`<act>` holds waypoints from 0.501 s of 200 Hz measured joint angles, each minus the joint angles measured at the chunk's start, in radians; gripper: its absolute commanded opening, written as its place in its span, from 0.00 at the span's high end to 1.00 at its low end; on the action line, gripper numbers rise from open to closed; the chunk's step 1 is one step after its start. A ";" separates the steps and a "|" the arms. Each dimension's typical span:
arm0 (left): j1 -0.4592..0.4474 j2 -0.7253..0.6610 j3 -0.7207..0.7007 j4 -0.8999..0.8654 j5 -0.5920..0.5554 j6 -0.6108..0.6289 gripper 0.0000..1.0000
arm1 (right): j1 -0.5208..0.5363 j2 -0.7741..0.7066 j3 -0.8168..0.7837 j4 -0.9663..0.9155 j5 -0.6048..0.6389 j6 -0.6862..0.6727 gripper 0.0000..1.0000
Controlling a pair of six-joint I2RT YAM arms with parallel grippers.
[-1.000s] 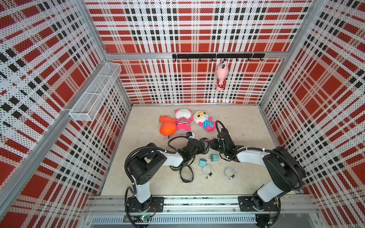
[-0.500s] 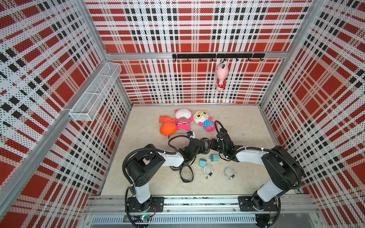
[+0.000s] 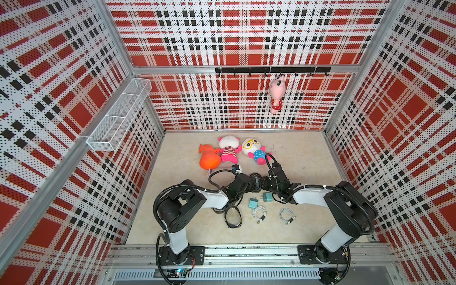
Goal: Pack away charging kits
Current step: Close the storage bag at the center of the board.
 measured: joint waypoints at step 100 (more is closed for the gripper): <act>0.045 -0.045 -0.119 0.232 0.120 -0.034 0.08 | 0.000 0.018 -0.020 0.035 0.026 0.014 0.91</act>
